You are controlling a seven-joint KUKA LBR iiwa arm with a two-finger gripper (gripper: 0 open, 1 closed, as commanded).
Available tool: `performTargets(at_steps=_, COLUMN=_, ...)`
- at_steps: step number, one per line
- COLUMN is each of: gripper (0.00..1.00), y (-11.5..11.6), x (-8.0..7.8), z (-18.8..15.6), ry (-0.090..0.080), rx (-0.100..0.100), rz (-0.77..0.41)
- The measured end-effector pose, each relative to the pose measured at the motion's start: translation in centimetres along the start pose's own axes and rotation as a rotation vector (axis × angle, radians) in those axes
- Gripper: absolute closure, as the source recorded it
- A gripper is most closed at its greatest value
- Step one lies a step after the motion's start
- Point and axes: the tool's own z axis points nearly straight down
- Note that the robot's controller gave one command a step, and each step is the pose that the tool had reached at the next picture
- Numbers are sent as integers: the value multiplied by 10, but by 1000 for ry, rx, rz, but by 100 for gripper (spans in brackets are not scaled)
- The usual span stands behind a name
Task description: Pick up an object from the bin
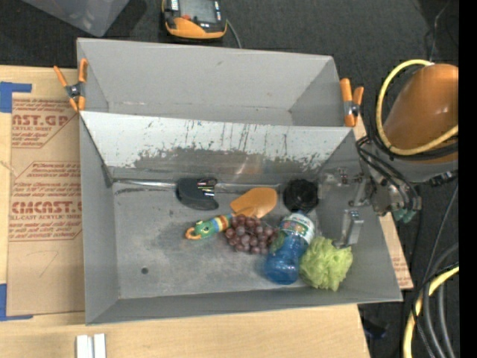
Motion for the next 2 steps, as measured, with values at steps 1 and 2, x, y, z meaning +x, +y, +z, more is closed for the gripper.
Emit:
performTargets(at_steps=1, gripper=0, y=0, x=0, z=0, ry=0, rx=0, rz=0)
performTargets(at_steps=2, gripper=0, y=-5, x=-12, z=75, ry=-3, rx=1, rz=-166)
